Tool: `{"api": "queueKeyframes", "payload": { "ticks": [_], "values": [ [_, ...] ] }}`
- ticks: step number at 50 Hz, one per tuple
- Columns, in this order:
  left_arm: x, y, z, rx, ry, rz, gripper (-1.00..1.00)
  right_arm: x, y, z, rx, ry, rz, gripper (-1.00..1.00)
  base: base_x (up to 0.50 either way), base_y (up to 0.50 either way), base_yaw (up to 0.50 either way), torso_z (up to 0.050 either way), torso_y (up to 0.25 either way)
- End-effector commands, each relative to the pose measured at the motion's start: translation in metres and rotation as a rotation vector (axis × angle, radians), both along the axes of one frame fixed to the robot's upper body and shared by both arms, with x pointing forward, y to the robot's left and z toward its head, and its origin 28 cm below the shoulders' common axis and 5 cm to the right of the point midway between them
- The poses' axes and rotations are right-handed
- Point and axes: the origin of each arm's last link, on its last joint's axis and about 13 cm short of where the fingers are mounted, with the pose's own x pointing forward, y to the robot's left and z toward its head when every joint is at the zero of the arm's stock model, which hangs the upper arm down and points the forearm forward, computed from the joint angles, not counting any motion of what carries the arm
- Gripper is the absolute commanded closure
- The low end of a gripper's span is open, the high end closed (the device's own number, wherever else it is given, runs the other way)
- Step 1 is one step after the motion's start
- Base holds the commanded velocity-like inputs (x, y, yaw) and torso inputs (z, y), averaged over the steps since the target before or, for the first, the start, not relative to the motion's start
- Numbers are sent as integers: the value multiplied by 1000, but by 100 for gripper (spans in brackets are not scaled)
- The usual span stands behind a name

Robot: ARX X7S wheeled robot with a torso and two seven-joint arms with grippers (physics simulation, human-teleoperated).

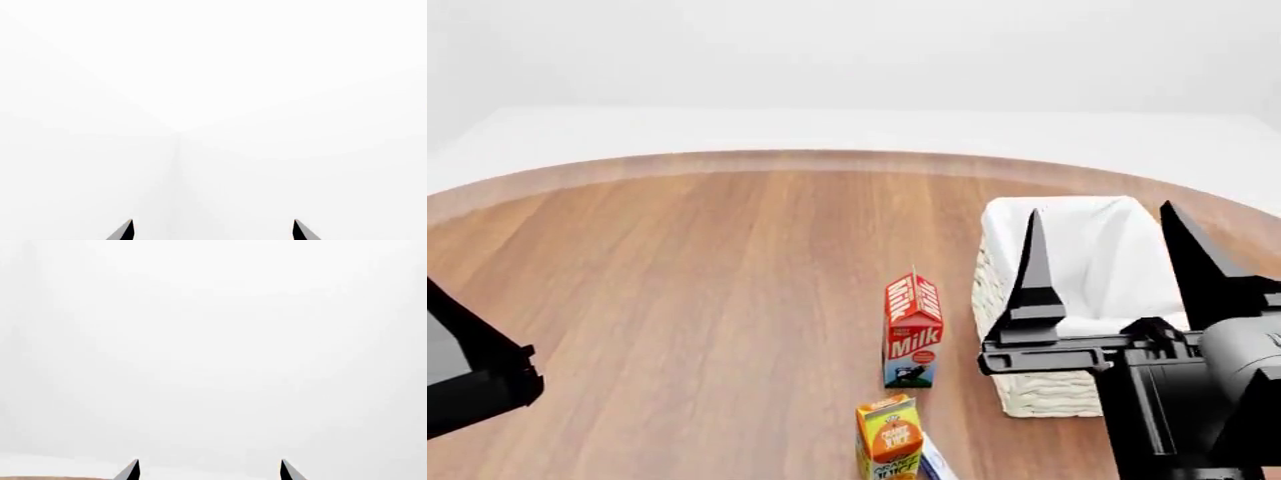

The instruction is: Pick up the cream cheese box and the butter, and put them in the basket.

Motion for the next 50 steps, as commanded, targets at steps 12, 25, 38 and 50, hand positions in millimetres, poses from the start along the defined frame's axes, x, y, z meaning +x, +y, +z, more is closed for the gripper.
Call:
{"api": "queueKeyframes", "payload": {
  "ticks": [12,25,38,50],
  "values": [
    [-1,0,0,-3,3,1,-100,-42,2,-10,-82,374,-38,-100,0,0,0,0,0],
    [0,0,-2,-1,12,-5,-100,-34,-4,3,-56,498,-75,-100,0,0,0,0,0],
    [0,-1,-3,1,16,-10,-100,-27,-8,13,-124,604,34,-100,0,0,0,0,0],
    [2,-2,-5,1,25,-15,-100,-12,-8,21,-213,674,186,-100,0,0,0,0,0]
  ]
}}
